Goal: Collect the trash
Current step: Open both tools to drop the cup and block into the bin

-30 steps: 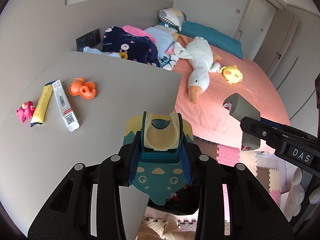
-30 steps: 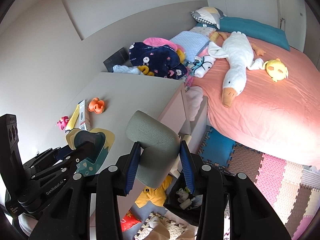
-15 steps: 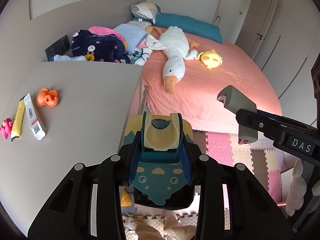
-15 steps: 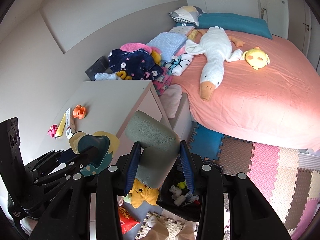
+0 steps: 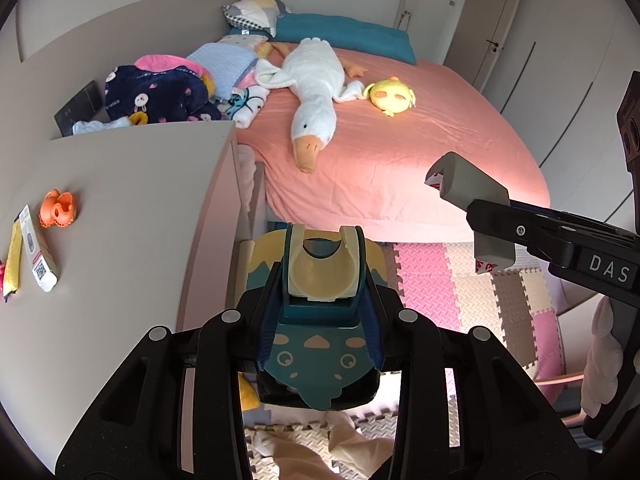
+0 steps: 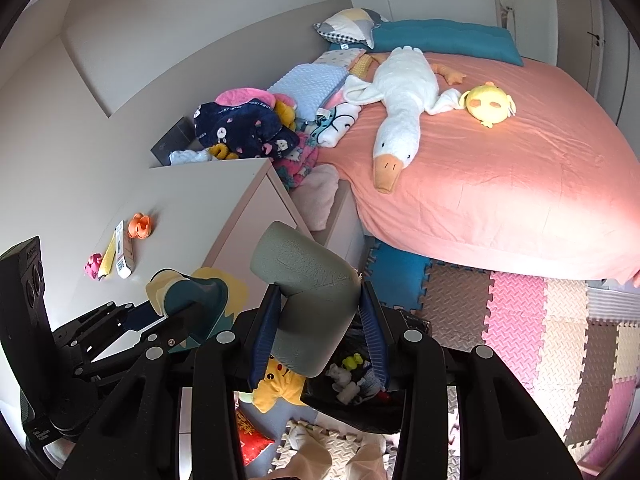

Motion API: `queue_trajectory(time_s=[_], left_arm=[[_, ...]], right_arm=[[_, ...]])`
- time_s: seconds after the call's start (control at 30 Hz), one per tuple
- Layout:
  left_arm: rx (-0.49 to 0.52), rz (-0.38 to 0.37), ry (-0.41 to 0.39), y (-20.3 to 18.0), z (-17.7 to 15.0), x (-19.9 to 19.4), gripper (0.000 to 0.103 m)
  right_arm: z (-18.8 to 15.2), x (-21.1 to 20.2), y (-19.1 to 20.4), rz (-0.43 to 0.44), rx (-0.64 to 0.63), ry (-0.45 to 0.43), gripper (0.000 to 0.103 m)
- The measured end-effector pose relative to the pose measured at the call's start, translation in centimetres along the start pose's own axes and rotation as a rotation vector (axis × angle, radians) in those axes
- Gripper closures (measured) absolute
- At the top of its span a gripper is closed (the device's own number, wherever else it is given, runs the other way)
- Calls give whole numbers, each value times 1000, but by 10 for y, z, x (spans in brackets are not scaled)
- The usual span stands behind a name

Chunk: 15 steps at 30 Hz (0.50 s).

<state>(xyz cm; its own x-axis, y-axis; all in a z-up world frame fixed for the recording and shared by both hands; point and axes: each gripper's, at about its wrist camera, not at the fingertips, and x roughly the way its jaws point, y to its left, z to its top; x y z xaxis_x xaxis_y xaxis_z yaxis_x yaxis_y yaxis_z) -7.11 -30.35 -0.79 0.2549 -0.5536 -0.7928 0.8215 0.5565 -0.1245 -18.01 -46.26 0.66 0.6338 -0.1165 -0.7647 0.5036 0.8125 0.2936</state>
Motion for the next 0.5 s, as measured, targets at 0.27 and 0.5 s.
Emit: queue_trajectory(time_s=[0.27, 0.5], left_arm=[[-30, 16, 57, 4, -1, 7, 6], [-54, 23, 30, 12, 0, 0, 6]], right_arm=[[-1, -9, -5, -24, 23, -42, 25], [3, -17, -9, -39, 34, -83, 23]])
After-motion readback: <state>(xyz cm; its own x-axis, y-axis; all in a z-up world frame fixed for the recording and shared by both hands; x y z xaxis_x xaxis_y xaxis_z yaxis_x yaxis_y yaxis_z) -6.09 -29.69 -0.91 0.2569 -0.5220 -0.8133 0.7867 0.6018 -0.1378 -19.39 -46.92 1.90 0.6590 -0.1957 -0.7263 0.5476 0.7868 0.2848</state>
